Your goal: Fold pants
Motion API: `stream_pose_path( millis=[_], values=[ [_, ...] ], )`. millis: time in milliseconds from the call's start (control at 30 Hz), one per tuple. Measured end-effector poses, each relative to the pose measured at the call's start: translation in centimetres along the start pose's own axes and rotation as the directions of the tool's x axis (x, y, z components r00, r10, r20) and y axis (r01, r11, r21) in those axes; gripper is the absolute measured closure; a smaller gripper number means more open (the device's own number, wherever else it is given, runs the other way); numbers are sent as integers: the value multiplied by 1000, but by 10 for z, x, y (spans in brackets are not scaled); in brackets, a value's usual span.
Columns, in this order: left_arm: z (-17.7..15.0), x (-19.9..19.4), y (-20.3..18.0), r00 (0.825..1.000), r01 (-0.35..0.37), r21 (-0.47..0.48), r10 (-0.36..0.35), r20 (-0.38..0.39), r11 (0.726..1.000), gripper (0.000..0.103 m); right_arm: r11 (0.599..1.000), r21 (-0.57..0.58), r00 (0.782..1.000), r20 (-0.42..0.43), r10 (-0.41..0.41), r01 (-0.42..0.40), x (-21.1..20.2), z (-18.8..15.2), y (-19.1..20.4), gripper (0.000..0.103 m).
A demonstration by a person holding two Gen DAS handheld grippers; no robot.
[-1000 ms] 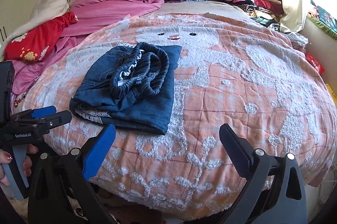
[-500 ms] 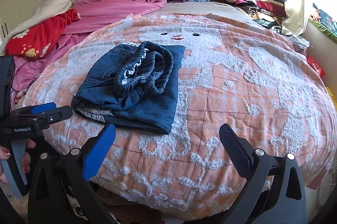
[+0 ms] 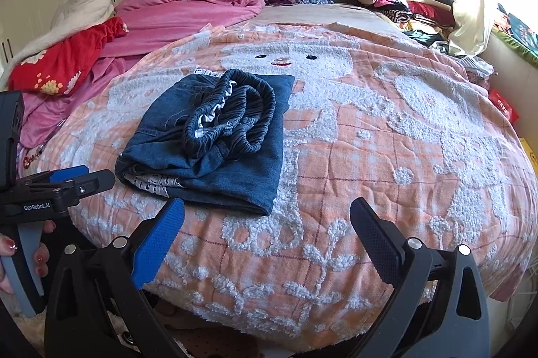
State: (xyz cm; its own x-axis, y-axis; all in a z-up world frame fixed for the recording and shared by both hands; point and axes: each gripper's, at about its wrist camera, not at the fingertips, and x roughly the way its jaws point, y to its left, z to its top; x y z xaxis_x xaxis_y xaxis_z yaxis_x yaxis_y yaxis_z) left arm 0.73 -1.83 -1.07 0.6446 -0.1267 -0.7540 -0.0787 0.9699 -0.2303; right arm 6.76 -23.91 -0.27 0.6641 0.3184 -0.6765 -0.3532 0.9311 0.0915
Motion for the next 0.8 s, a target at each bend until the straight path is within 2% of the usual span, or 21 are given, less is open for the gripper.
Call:
stream_pose_path(
  millis=[800],
  values=[
    [1, -7, 0, 1000, -10, -5, 10, 16, 1000, 10, 1000, 4, 1000, 6, 1, -1, -3, 1, 2, 5]
  ],
)
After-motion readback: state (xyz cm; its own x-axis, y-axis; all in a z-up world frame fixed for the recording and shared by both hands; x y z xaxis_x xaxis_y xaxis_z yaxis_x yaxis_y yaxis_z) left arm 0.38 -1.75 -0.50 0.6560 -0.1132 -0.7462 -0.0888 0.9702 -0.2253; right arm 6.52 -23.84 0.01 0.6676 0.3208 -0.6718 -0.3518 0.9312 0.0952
